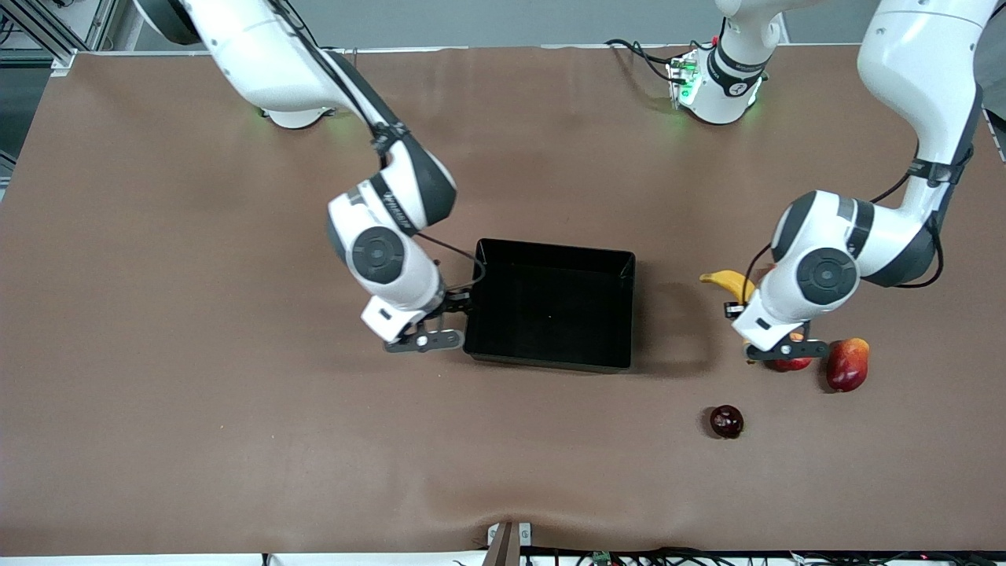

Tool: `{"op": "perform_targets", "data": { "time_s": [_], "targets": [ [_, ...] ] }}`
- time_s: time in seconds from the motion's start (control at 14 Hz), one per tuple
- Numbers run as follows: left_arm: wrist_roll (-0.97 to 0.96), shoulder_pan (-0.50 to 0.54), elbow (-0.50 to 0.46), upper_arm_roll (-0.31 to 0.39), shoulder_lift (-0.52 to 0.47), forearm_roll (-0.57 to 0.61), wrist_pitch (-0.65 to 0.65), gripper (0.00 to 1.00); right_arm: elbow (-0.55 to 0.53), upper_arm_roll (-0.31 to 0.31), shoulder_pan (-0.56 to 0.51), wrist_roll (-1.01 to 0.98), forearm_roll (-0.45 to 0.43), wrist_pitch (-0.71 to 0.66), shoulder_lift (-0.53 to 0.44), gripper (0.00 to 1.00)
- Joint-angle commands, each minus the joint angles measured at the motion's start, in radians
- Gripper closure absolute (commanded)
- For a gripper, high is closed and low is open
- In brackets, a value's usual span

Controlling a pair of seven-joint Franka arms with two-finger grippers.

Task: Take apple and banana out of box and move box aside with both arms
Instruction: 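Lower the banana beside the apples while the right gripper grips the tray rim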

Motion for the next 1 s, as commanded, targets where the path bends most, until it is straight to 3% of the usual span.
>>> {"op": "perform_targets", "data": {
  "time_s": [0.0, 0.36, 0.43, 0.57, 0.64, 0.71, 0.79, 0.86, 0.93],
  "targets": [
    [-0.001, 0.012, -0.04, -0.009, 0.006, 0.021, 0.06, 1.0, 0.022, -0.01, 0.023, 0.014, -0.004, 0.024, 0.032, 0.0],
    [0.002, 0.024, -0.052, -0.008, 0.079, 0.022, 0.186, 1.0, 0.014, -0.01, 0.06, 0.062, -0.001, 0.042, 0.063, 0.0],
    [0.002, 0.024, -0.052, -0.008, 0.088, 0.022, 0.198, 1.0, 0.013, -0.01, 0.071, 0.092, -0.002, 0.042, 0.067, 0.05],
    [0.002, 0.025, -0.051, -0.006, 0.1, 0.022, 0.204, 1.0, 0.011, -0.01, 0.089, 0.126, -0.002, 0.05, 0.086, 0.31],
    [0.002, 0.025, -0.051, -0.005, 0.102, 0.022, 0.207, 0.91, 0.005, -0.01, 0.091, 0.138, -0.002, 0.056, 0.087, 0.53],
    [0.002, 0.025, -0.051, -0.003, 0.105, 0.022, 0.207, 0.7, -0.005, -0.01, 0.094, 0.142, -0.002, 0.064, 0.087, 0.89],
    [0.004, 0.025, -0.051, -0.003, 0.105, 0.022, 0.207, 0.51, -0.009, -0.01, 0.094, 0.143, -0.002, 0.065, 0.086, 1.0],
    [0.002, 0.025, -0.051, -0.005, 0.102, 0.022, 0.207, 0.2, -0.01, -0.01, 0.094, 0.141, -0.004, 0.065, 0.086, 1.0],
    [0.002, 0.025, -0.049, -0.005, 0.093, 0.022, 0.204, 0.0, -0.01, -0.01, 0.092, 0.141, -0.004, 0.065, 0.084, 1.0]
  ]
}}
